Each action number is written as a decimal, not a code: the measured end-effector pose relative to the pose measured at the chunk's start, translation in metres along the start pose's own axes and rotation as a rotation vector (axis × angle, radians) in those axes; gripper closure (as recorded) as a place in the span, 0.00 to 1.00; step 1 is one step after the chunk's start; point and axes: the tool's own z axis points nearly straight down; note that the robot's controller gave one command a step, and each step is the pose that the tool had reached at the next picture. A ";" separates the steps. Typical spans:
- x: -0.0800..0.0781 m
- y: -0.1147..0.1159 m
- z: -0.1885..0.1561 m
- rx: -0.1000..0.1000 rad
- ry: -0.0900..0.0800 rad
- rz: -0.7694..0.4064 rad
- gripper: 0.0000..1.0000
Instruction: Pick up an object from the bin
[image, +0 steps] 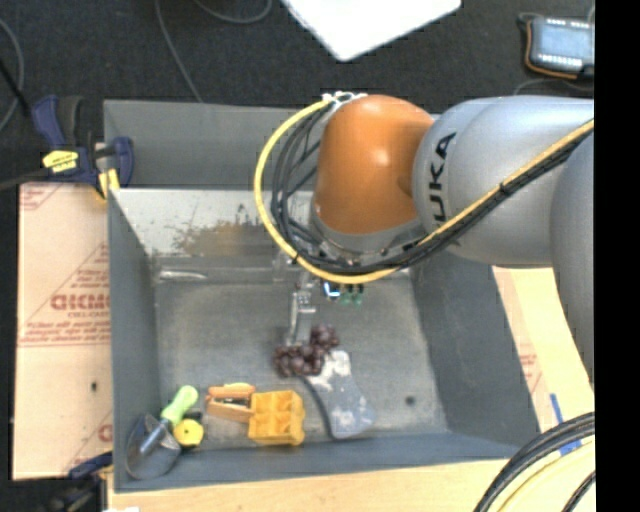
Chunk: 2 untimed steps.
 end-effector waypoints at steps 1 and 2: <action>0.009 -0.021 0.036 -0.001 -0.007 -0.045 0.00; 0.021 -0.043 0.098 0.001 -0.005 -0.082 0.00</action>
Offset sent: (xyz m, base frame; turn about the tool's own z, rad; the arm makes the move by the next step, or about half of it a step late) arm -0.0297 -0.0539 -0.1328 -0.1052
